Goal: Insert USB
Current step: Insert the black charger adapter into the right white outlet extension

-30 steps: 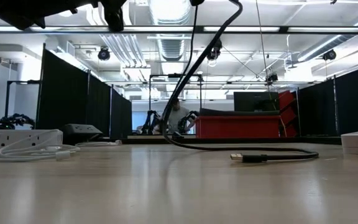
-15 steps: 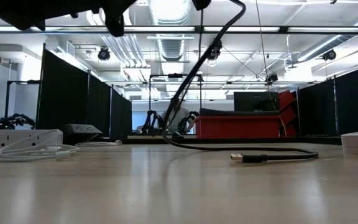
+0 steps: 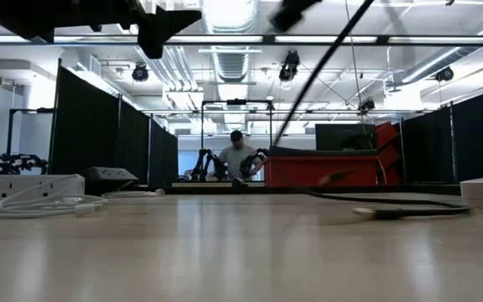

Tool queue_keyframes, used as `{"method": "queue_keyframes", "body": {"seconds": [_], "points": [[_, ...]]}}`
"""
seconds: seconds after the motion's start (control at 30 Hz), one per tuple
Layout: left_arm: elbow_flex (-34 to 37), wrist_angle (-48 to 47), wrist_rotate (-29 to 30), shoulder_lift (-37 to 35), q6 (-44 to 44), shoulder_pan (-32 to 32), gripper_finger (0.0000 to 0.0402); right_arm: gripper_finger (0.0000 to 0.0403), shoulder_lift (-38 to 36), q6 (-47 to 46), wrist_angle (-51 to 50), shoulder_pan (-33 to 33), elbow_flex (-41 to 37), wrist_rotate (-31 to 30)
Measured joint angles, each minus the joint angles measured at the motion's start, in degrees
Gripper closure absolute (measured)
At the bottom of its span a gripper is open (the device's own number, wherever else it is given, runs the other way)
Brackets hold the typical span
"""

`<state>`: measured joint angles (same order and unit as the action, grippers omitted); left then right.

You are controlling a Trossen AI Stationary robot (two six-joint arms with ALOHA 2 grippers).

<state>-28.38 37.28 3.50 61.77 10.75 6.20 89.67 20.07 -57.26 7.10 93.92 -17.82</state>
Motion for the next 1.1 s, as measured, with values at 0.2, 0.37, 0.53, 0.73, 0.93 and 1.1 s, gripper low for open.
{"method": "queue_keyframes", "body": {"seconds": [0.2, 0.37, 0.53, 0.73, 0.93, 1.1], "points": [[0.0, -0.25, 0.31, 0.01, -0.76, -0.04, 0.007, 0.026, -0.03, -34.09, -22.06, -1.13, -0.59, 11.32], [0.0, -0.22, 0.49, 0.32, -2.31, -0.07, 0.0081, 0.026, -0.09, -52.04, -33.19, -0.17, -4.19, 15.35], [-0.09, -1.63, 0.51, 0.45, -2.53, -0.09, 0.0086, 0.026, -2.65, -61.34, -32.47, 0.03, -11.45, 22.32], [-0.09, -6.79, 0.51, 0.81, -0.57, 0.0, 0.0086, 0.026, -7.94, -75.34, -32.23, -0.18, -23.2, 22.87], [-0.07, -6.99, 0.51, 1.17, 2.0, -0.02, 0.0086, 0.026, -12.91, -83.41, -24.46, -0.18, -34.11, 25.03], [-0.29, -6.6, 0.51, 1.08, 2.85, -0.02, 0.0086, 0.026, -14.87, -85.14, -18.19, -0.38, -42.49, 28.63]]}}
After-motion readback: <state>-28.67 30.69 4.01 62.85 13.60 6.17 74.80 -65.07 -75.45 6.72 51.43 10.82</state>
